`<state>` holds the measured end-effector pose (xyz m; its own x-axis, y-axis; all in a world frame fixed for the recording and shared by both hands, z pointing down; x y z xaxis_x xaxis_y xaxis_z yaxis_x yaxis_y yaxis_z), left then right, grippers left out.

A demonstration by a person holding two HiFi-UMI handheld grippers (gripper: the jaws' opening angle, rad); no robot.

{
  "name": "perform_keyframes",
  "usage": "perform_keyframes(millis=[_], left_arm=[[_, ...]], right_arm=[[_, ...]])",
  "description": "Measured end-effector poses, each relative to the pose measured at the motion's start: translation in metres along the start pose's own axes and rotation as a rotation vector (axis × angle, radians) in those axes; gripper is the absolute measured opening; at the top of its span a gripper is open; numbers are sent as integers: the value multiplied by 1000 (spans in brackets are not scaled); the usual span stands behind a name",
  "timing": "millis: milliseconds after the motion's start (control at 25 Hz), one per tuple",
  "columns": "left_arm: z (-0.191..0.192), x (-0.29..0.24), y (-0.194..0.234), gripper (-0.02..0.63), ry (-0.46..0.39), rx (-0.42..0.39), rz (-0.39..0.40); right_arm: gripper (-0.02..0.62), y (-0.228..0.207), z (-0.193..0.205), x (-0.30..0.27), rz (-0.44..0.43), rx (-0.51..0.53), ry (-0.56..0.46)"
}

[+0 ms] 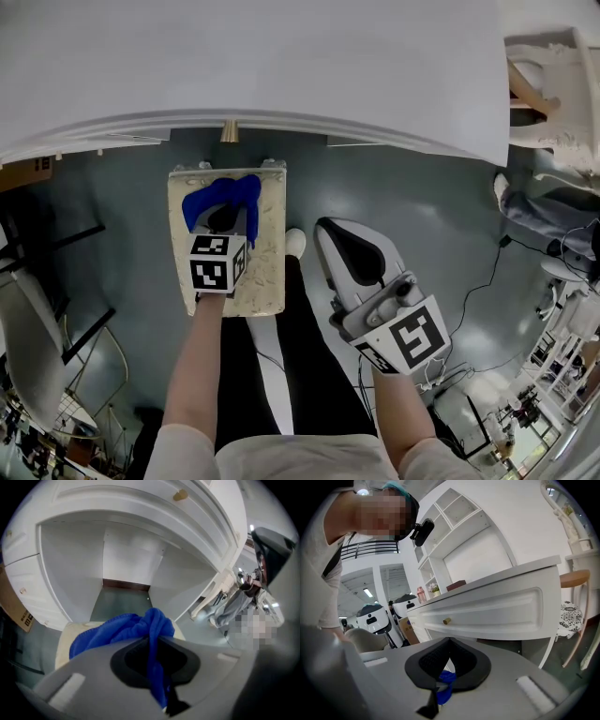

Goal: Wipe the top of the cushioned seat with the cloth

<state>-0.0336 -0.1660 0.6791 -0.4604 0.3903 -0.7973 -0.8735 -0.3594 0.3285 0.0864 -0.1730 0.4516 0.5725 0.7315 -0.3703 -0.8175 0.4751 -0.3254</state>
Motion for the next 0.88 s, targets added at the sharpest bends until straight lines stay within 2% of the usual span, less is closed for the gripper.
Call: perform_keyframes(millis=[320,440,520,880], left_arm=[[-6,-21,-40,28,15,7,57],[-5,-26,-53,28,33,-24,80],[-4,-28,-57,28,34,-48,78],[20,-16,-62,29,29,-33,82]], right_arm=[[-5,-13,0,10,24,-12,-6],[-5,-13,0,10,26,-15,-9],[-5,-13,-1,10,26,-12,-11],[-5,-2,-3,9,25,-4,-17]])
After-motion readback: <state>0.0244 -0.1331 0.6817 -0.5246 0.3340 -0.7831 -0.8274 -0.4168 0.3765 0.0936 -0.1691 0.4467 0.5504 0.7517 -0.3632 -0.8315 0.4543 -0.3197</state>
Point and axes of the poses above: the fingertips, and each gripper's own axes: x backward along the fingers, y to its left, z out of its underside, the point moved 1 cm from there along x, backward along the fingers, and after that the axes turned 3 degrees about z, right-handed, at the moved point
